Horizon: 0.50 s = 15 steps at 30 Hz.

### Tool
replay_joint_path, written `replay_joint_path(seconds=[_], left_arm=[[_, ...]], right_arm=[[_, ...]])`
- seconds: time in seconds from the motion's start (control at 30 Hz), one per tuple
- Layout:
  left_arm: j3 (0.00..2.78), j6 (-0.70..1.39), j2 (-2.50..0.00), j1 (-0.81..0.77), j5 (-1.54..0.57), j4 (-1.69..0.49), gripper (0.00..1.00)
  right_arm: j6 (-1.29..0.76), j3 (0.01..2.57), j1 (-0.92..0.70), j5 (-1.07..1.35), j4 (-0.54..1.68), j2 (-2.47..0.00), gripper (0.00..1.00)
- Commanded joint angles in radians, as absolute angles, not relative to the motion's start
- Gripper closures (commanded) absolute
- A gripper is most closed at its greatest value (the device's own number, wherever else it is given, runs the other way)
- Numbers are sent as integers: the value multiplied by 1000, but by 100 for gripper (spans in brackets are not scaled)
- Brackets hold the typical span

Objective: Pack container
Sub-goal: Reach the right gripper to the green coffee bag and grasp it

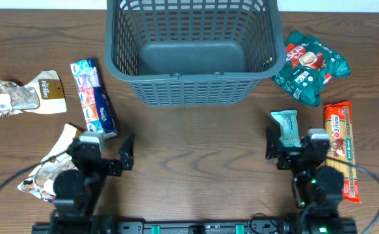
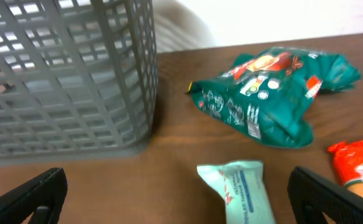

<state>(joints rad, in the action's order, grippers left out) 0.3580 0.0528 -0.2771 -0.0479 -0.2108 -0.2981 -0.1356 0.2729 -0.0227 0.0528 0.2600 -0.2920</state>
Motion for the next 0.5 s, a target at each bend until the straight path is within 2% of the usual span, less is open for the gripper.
replay_joint_path(seconds=[0.0,0.23,0.47], left_arm=[[544,76,-422,-52,-217,-361,1],[970,71,-784,-51,-216,-671,1],[1332,-31,-1071,-51,-216,-1034,1]], right_arm=[[-96,461,-1,57,354,-411,1],[-96,912,46,50,770,-744,1],[-110,1403,115,8,1174,-1072,1]])
